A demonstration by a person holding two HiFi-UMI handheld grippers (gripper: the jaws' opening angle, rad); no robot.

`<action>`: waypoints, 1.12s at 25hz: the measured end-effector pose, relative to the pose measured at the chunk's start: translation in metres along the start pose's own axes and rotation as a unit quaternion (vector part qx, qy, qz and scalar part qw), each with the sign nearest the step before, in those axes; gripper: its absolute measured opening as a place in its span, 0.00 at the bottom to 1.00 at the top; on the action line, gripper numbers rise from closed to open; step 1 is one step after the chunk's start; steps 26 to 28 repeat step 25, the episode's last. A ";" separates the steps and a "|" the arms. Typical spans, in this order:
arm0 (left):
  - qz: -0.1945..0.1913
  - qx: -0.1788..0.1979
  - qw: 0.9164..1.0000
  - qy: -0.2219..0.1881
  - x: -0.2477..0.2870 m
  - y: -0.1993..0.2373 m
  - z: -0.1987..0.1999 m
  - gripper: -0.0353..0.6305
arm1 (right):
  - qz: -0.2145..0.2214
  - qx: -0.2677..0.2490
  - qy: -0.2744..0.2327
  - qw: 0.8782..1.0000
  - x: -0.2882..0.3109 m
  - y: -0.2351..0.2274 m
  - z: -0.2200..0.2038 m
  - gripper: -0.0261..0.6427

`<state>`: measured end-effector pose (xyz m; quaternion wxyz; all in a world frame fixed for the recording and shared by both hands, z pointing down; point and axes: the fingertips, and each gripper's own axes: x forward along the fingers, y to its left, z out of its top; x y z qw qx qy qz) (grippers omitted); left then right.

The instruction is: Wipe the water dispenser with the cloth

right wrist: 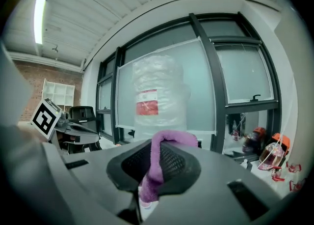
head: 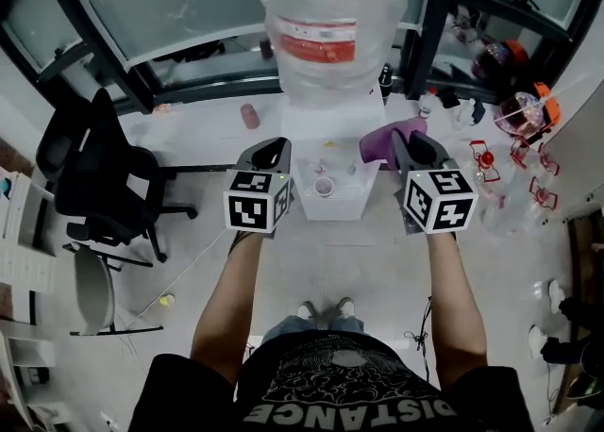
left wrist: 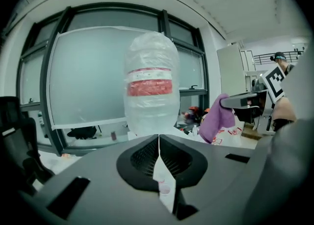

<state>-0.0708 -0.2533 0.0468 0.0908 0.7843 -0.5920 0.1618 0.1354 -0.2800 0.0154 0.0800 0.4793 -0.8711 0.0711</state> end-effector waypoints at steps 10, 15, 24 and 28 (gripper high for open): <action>-0.022 0.004 1.000 -0.014 -0.010 0.015 0.005 0.09 | -0.029 -0.012 -0.017 0.999 -0.005 0.022 0.018 0.09; -0.028 0.007 0.999 -0.022 -0.010 0.014 0.010 0.09 | -0.040 -0.013 -0.017 0.999 -0.008 0.023 0.015 0.09; -0.034 0.015 0.999 -0.029 -0.008 0.016 0.016 0.09 | -0.053 -0.011 -0.018 0.998 -0.007 0.024 0.014 0.09; -0.035 0.016 0.999 -0.029 -0.008 0.016 0.016 0.09 | -0.054 -0.010 -0.018 0.998 -0.008 0.024 0.014 0.09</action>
